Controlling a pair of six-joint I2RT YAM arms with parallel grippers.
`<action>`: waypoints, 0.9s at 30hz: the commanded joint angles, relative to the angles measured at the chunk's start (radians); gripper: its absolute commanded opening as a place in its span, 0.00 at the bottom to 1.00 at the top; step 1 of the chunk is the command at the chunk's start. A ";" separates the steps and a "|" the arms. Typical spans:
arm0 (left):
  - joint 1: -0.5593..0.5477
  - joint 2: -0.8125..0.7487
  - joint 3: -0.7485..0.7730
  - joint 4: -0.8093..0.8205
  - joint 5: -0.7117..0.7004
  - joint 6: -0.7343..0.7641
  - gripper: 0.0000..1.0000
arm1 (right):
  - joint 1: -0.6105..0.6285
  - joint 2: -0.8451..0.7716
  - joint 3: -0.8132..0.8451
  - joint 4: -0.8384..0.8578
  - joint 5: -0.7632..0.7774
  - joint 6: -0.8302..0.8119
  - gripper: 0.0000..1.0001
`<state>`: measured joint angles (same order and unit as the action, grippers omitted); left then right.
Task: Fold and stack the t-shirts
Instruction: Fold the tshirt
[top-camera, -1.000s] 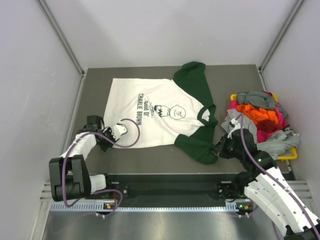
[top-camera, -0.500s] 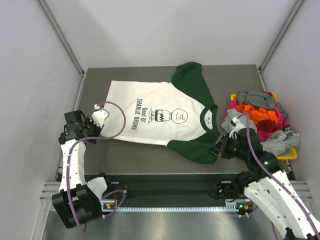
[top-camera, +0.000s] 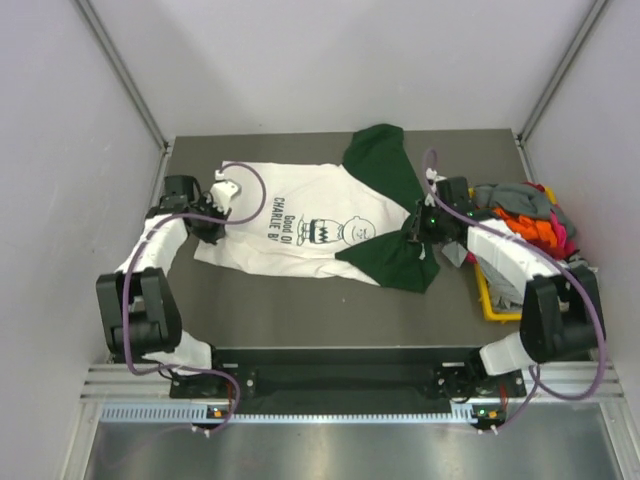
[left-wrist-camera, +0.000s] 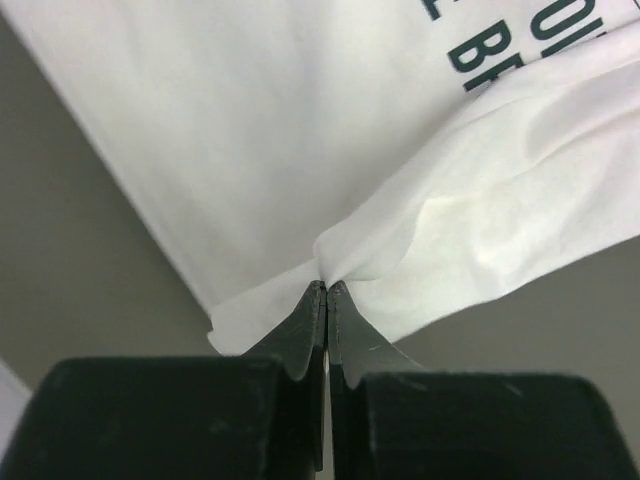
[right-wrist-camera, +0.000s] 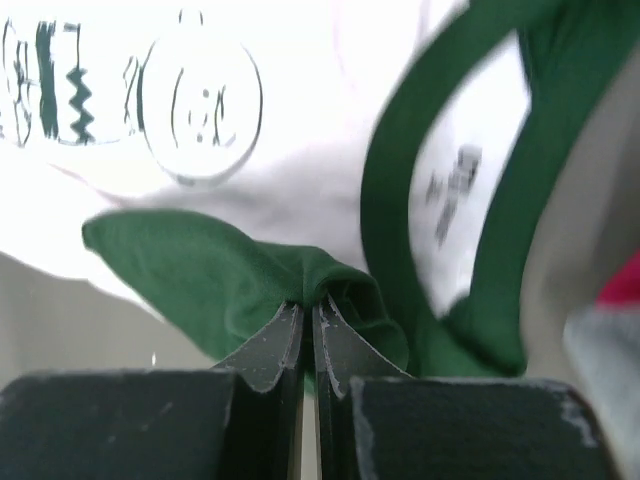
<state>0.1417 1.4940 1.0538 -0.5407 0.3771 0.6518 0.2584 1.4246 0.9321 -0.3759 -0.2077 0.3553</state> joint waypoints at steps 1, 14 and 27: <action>-0.027 0.075 0.073 0.087 -0.052 -0.032 0.00 | -0.008 0.112 0.141 0.049 0.028 -0.104 0.00; -0.036 0.299 0.175 0.136 -0.219 -0.098 0.00 | -0.064 0.349 0.332 0.009 0.068 -0.125 0.02; -0.062 0.016 0.022 0.136 -0.213 -0.020 0.55 | -0.064 0.019 0.072 -0.067 0.212 -0.059 0.65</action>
<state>0.0849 1.6478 1.1465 -0.4393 0.1383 0.5739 0.2016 1.5963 1.1141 -0.4175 -0.0399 0.2581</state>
